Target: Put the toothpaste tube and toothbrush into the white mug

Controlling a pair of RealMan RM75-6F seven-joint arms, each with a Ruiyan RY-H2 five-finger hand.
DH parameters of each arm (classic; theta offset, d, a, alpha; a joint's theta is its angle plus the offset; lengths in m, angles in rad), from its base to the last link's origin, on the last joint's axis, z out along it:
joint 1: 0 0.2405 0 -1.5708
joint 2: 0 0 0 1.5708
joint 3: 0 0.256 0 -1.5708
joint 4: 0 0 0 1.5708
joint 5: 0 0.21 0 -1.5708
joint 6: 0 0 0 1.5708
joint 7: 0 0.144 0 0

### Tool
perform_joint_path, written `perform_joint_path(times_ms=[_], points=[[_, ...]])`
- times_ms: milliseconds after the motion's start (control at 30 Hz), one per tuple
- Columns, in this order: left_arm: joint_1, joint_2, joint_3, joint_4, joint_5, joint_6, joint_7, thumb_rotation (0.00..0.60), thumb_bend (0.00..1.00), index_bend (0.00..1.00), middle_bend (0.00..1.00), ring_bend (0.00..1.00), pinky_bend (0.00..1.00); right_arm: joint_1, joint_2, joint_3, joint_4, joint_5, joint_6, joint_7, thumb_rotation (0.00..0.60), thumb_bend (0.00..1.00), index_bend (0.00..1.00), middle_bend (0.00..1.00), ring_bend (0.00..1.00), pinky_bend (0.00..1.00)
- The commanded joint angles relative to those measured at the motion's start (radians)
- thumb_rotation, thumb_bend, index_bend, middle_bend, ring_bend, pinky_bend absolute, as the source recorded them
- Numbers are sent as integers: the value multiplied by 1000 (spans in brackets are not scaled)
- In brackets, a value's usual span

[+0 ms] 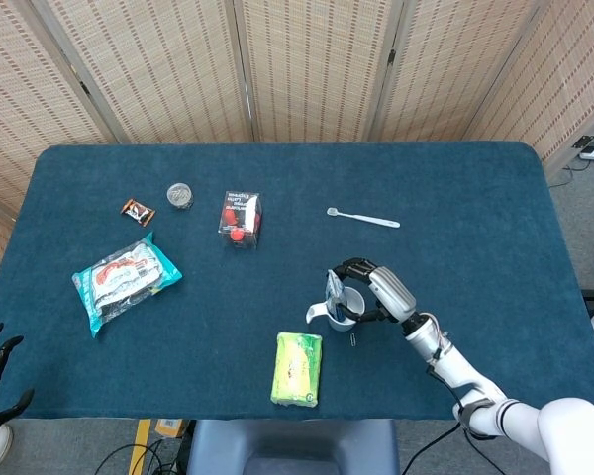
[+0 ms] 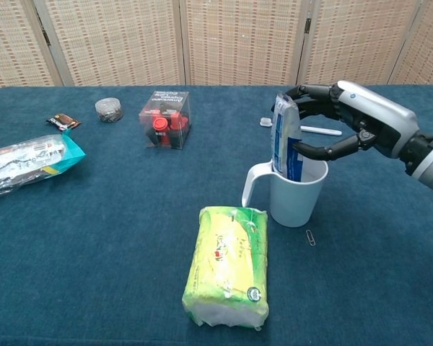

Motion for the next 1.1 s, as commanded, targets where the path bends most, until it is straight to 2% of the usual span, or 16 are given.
perform_joint_path(times_ms=[33, 200, 467, 833, 967, 1100], points=[[-1, -1, 1, 0, 0, -2, 1, 600, 314, 188, 39, 37, 135, -3, 9, -5, -8, -5, 3, -10, 600, 258, 286, 455, 334, 230], [0, -2, 1, 0, 0, -1, 1, 600, 314, 188, 39, 37, 134, -5, 21, -11, -11, -13, 10, -46, 600, 258, 221, 433, 320, 228], [0, -1, 0, 0, 1, 2, 0, 600, 314, 188, 40, 37, 134, -14, 42, -21, -21, -23, 25, -62, 600, 187, 4, 295, 242, 191], [-3, 0, -1, -5, 4, 0, 5, 600, 314, 188, 39, 37, 134, -28, 151, -13, -100, -27, 57, -146, 600, 180, 0, 260, 200, 174], [-7, -2, 0, -7, 7, -3, 9, 600, 314, 188, 40, 37, 135, -28, 211, 0, -148, -14, 48, -205, 600, 236, 0, 263, 200, 174], [-8, -5, -1, -7, 10, -2, 8, 600, 314, 188, 39, 37, 134, -29, 261, 26, -194, 16, 35, -229, 600, 258, 8, 308, 208, 173]])
